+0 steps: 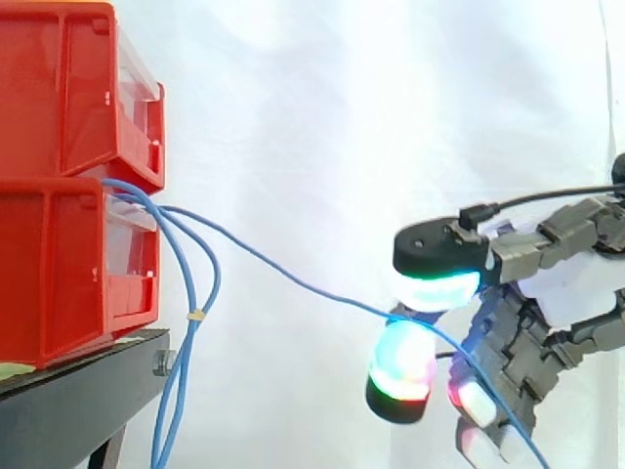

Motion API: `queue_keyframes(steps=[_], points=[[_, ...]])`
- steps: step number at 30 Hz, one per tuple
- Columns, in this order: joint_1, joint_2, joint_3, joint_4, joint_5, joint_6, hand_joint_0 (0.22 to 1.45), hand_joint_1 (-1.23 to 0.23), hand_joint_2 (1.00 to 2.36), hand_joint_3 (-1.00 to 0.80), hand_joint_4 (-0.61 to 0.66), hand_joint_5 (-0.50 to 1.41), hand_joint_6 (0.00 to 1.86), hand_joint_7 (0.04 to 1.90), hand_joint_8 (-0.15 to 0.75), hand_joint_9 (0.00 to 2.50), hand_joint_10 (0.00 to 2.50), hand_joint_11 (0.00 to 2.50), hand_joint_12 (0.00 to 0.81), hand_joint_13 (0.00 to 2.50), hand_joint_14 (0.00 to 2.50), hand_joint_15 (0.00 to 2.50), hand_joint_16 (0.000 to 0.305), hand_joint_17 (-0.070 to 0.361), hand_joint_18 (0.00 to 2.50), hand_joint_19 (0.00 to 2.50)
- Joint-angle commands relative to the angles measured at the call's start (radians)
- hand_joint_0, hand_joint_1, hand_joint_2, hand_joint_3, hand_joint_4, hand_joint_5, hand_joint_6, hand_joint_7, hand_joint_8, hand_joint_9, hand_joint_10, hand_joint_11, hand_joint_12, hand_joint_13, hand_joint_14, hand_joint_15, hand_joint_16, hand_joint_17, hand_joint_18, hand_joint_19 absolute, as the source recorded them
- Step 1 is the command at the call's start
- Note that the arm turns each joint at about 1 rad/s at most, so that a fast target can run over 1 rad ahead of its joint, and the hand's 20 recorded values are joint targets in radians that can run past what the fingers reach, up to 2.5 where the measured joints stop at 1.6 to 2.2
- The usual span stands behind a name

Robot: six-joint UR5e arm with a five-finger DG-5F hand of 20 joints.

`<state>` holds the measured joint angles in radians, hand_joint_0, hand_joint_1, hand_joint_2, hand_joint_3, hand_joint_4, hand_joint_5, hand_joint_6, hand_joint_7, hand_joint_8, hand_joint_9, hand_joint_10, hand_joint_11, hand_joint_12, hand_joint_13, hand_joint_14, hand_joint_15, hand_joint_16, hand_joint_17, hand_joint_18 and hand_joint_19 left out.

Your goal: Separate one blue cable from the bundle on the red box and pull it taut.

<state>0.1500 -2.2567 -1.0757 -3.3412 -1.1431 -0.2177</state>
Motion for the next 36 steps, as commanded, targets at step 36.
queue_keyframes(steps=[36], points=[[0.097,0.0,0.053,-0.021,0.089,0.034,0.55,-0.69,1.01,-0.37,0.07,-0.12,0.92,0.88,0.236,1.13,0.02,0.56,0.336,0.91,0.02,0.48,0.044,0.099,0.79,0.55]])
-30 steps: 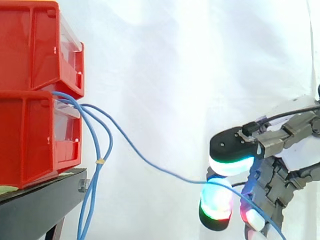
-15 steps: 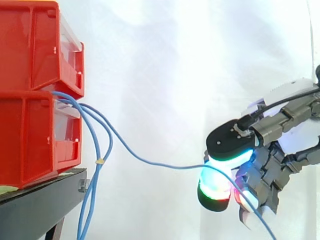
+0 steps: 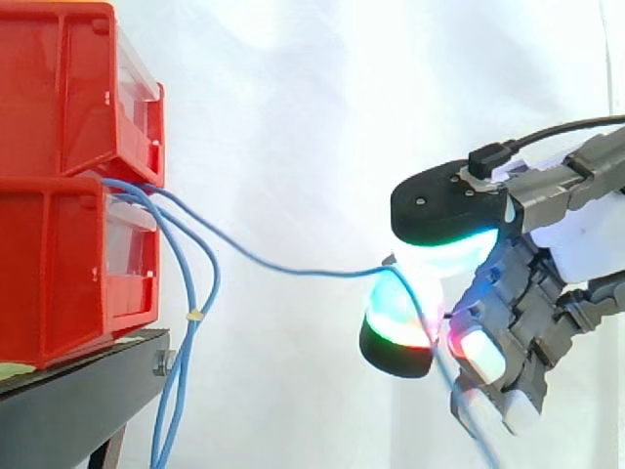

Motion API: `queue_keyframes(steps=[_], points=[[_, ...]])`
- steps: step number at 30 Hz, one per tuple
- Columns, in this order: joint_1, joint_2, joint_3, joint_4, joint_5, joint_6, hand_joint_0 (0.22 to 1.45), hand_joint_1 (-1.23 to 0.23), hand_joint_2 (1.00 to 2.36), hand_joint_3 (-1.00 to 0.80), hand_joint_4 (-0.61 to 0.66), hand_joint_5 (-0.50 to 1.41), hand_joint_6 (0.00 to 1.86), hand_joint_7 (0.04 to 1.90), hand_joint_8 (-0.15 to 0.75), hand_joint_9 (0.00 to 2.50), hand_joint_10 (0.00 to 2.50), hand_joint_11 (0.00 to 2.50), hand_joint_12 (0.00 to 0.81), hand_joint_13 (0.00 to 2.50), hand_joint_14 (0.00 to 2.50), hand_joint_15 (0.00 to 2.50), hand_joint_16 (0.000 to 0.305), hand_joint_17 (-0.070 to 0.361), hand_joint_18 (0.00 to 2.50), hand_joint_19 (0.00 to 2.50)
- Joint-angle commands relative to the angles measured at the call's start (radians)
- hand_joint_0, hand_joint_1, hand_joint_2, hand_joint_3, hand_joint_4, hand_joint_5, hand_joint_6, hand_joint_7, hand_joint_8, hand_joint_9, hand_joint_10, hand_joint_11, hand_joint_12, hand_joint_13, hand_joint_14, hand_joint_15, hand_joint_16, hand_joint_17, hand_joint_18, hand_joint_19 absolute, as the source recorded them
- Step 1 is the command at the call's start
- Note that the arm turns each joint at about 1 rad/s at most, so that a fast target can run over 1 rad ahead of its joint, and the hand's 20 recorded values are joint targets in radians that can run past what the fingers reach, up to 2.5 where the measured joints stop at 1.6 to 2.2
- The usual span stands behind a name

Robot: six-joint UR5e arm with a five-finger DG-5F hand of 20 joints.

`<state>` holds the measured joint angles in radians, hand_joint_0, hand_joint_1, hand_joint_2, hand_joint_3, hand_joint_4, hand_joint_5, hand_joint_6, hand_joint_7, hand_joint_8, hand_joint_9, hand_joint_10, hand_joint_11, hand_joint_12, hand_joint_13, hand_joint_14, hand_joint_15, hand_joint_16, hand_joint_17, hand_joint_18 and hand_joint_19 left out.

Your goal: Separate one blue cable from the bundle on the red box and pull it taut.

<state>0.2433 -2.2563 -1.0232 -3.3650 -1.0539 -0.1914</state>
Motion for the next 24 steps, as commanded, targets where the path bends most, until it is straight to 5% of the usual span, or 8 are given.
queue_keyframes(steps=[1,9,18,24], points=[[0.005,0.0,0.0,0.003,-0.001,0.012,0.54,-0.68,1.01,-0.42,0.07,-0.12,0.91,0.9,0.235,1.13,0.02,0.56,0.341,0.91,0.02,0.49,0.044,0.1,0.79,0.55],[0.01,0.0,0.0,0.022,-0.006,0.092,0.49,-0.6,1.0,-0.5,0.08,-0.11,0.89,0.95,0.253,1.16,0.02,0.55,0.362,0.93,0.02,0.48,0.048,0.108,0.81,0.54],[0.008,-0.002,-0.003,0.052,-0.018,0.168,0.49,-0.67,1.0,-0.5,0.08,-0.11,0.88,0.98,0.253,1.16,0.02,0.55,0.359,0.92,0.02,0.48,0.047,0.107,0.81,0.55],[0.007,0.0,-0.077,0.193,-0.024,0.239,0.48,-0.75,1.0,-0.5,0.08,-0.11,0.88,0.98,0.25,1.18,0.02,0.56,0.358,0.93,0.02,0.48,0.048,0.107,0.83,0.55]])
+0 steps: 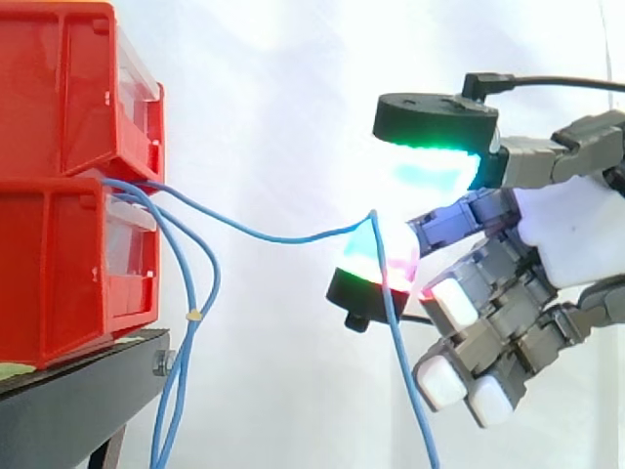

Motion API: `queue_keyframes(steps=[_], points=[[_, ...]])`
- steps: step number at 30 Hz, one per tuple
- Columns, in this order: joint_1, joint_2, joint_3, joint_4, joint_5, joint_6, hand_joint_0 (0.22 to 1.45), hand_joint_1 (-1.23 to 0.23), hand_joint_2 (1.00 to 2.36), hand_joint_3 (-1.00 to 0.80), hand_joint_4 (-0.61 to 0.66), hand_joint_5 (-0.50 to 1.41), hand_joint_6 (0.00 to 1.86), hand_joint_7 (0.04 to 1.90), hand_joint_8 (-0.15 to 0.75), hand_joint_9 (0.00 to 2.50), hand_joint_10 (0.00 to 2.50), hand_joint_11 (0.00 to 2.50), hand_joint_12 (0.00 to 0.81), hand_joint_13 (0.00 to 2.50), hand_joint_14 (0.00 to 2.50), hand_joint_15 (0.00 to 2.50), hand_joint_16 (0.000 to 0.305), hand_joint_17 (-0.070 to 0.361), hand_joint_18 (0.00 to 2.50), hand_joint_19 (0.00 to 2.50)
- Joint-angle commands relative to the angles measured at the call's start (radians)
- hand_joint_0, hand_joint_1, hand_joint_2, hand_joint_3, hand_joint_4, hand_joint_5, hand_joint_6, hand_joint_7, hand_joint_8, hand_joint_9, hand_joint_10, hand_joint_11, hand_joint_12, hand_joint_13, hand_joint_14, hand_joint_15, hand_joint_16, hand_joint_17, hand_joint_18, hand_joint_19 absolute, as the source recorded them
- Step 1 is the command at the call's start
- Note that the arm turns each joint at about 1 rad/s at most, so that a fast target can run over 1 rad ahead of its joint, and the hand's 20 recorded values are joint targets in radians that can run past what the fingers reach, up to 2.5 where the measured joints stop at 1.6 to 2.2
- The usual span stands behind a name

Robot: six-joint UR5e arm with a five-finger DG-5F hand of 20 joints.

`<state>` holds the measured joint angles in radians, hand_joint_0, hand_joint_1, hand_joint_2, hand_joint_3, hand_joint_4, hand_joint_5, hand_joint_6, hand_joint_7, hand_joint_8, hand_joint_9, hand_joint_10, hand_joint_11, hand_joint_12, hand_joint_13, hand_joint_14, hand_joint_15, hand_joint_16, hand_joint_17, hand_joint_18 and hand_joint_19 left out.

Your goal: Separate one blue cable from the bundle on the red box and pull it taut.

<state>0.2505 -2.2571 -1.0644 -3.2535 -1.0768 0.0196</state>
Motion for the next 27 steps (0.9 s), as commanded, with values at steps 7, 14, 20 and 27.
queue_keyframes(steps=[7,14,20,27], points=[[-0.002,-0.01,-0.074,0.236,0.0,0.033,0.51,-0.76,1.0,-0.5,0.05,-0.09,0.88,1.0,0.238,1.2,0.02,0.55,0.34,0.94,0.02,0.49,0.044,0.098,0.83,0.56],[-0.007,-0.058,-0.069,0.299,-0.002,0.049,0.48,-0.66,1.0,-0.5,0.06,-0.08,0.86,0.96,0.251,1.22,0.02,0.52,0.358,0.96,0.02,0.48,0.046,0.104,0.86,0.56],[-0.01,-0.071,-0.069,0.316,-0.017,0.054,0.52,-0.62,1.0,-0.47,0.03,-0.07,0.84,1.01,0.24,1.28,0.02,0.52,0.344,0.98,0.02,0.48,0.043,0.096,0.85,0.58],[-0.014,-0.07,-0.069,0.31,-0.017,0.053,0.57,-0.73,1.01,-0.2,0.04,-0.07,0.87,1.12,0.271,1.32,0.02,0.52,0.376,1.02,0.02,0.46,0.049,0.11,0.94,0.52]])
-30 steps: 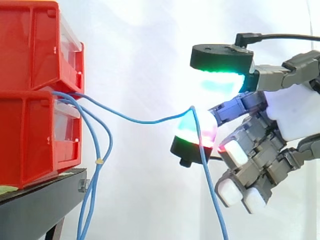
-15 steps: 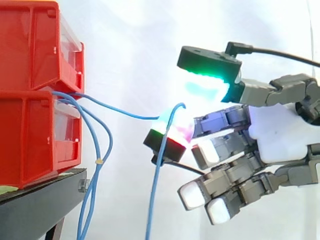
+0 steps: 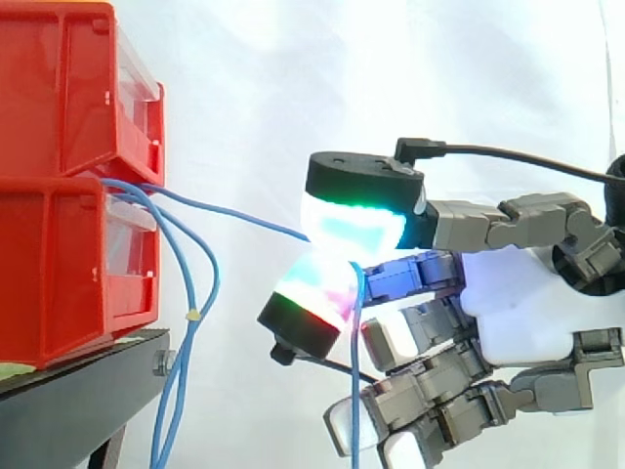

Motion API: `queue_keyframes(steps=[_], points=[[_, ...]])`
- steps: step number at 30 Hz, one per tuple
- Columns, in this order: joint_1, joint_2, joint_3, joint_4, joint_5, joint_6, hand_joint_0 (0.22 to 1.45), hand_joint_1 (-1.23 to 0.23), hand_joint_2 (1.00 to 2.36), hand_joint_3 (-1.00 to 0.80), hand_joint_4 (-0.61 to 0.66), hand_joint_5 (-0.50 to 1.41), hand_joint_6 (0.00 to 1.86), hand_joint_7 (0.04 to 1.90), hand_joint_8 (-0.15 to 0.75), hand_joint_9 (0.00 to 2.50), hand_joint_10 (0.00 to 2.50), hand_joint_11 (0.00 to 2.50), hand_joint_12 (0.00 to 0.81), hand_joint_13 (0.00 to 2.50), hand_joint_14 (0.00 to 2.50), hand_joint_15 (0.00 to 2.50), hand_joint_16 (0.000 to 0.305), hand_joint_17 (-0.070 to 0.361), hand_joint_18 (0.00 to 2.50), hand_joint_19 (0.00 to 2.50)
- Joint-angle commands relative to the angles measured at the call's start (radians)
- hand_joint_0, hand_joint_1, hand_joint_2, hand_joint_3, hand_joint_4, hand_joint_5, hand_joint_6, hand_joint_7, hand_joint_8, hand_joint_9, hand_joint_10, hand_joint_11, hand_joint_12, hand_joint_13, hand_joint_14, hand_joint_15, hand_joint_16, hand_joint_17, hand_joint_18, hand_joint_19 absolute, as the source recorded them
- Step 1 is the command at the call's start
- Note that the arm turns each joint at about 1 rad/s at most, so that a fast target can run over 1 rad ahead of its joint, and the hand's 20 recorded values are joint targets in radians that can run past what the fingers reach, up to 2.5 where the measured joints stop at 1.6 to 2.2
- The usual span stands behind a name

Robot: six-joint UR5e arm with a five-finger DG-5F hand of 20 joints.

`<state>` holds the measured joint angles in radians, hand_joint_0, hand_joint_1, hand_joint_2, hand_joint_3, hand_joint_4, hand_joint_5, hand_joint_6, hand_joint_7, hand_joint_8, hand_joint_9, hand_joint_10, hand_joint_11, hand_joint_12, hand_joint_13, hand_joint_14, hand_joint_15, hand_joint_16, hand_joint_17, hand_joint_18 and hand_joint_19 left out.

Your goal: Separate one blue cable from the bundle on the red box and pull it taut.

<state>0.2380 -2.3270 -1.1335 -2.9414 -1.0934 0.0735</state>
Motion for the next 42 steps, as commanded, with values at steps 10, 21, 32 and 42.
queue_keyframes(steps=[10,21,32,42], points=[[-0.008,0.0,0.001,-0.09,0.001,0.006,0.47,-0.49,1.0,-0.5,0.08,-0.08,0.84,0.97,0.26,1.27,0.02,0.5,0.367,0.99,0.02,0.48,0.049,0.11,0.9,0.56],[-0.055,0.0,0.0,-0.251,-0.016,0.003,0.51,-0.51,1.0,-0.5,0.08,-0.08,0.8,0.99,0.252,1.24,0.02,0.51,0.357,0.97,0.02,0.48,0.047,0.105,0.86,0.59],[-0.065,0.0,0.138,-0.372,-0.017,-0.095,0.57,-0.69,1.01,-0.33,0.08,-0.11,0.86,1.02,0.242,1.21,0.02,0.54,0.339,0.96,0.02,0.49,0.043,0.098,0.84,0.59],[-0.042,0.0,0.155,-0.397,0.047,-0.127,0.59,-0.8,1.02,-0.19,0.06,-0.11,0.89,1.03,0.253,1.22,0.02,0.56,0.346,0.98,0.02,0.47,0.045,0.102,0.87,0.54]])
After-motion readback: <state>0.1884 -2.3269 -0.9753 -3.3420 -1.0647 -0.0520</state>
